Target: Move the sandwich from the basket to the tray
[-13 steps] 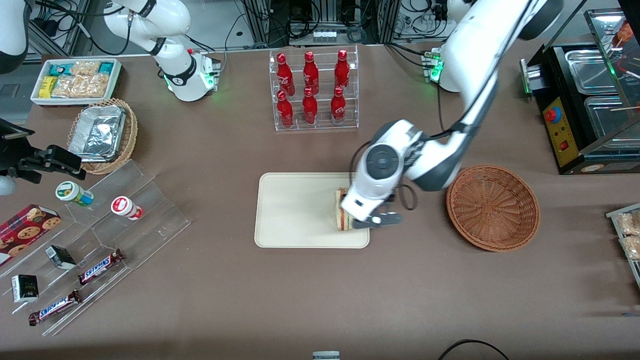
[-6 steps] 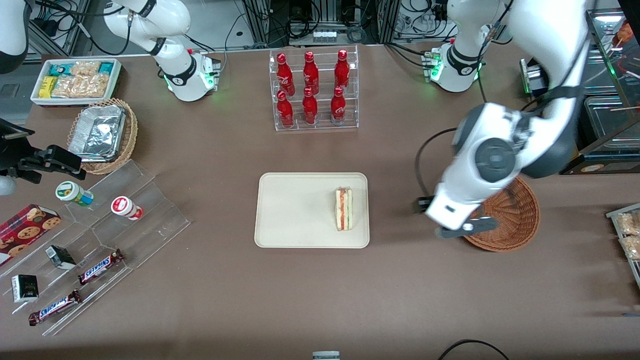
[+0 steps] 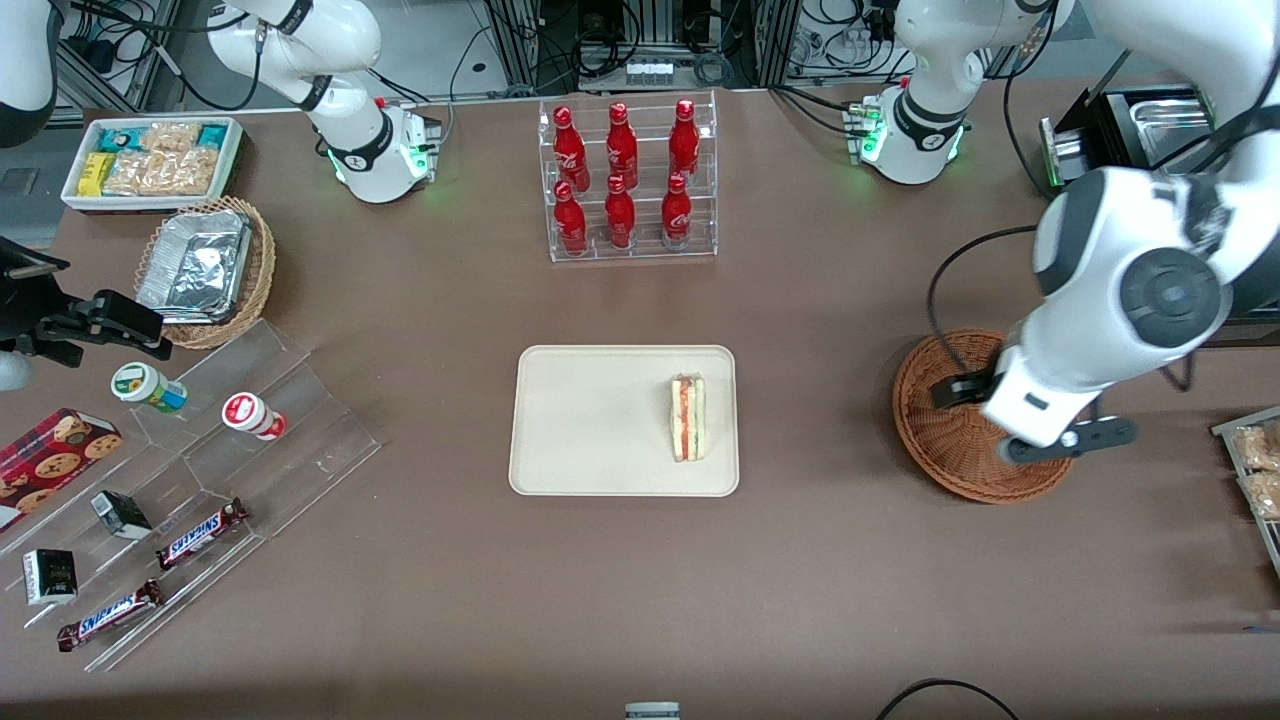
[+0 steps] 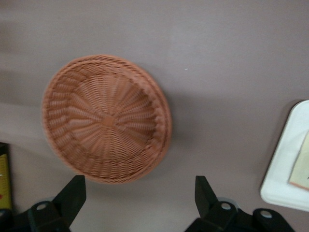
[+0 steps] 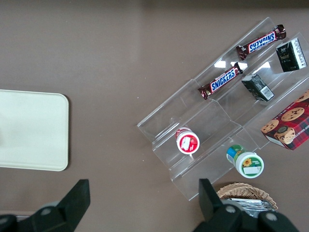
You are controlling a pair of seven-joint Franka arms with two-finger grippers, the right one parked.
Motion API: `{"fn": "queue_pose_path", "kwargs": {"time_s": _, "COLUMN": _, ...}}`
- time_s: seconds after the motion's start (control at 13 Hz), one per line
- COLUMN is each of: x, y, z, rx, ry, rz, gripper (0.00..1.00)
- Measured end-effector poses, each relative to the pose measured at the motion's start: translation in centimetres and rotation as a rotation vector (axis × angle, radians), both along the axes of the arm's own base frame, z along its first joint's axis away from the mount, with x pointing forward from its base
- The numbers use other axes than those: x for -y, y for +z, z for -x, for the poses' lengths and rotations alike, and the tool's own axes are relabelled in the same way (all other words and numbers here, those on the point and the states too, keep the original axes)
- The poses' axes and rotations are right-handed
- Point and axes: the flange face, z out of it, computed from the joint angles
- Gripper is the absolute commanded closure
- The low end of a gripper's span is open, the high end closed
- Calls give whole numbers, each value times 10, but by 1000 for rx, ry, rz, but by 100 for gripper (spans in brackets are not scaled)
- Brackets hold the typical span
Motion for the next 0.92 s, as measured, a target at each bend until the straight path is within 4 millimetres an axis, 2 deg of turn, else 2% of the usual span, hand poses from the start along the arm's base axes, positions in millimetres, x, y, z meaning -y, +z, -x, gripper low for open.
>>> {"fn": "queue_pose_path", "kwargs": {"time_s": 0.31, "x": -34, "y": 63, "z": 26, "rx": 15, "ry": -25, "rz": 46, "gripper": 0}}
{"fn": "queue_pose_path", "kwargs": {"time_s": 0.62, "x": -44, "y": 117, "z": 59, "rx": 42, "ry": -48, "rz": 33, "gripper": 0}}
{"fn": "queue_pose_path", "kwargs": {"time_s": 0.77, "x": -50, "y": 136, "z": 70, "rx": 59, "ry": -53, "rz": 40, "gripper": 0}}
{"fn": "queue_pose_path", "kwargs": {"time_s": 0.92, "x": -48, "y": 145, "z": 78, "rx": 62, "ry": -62, "rz": 42, "gripper": 0}}
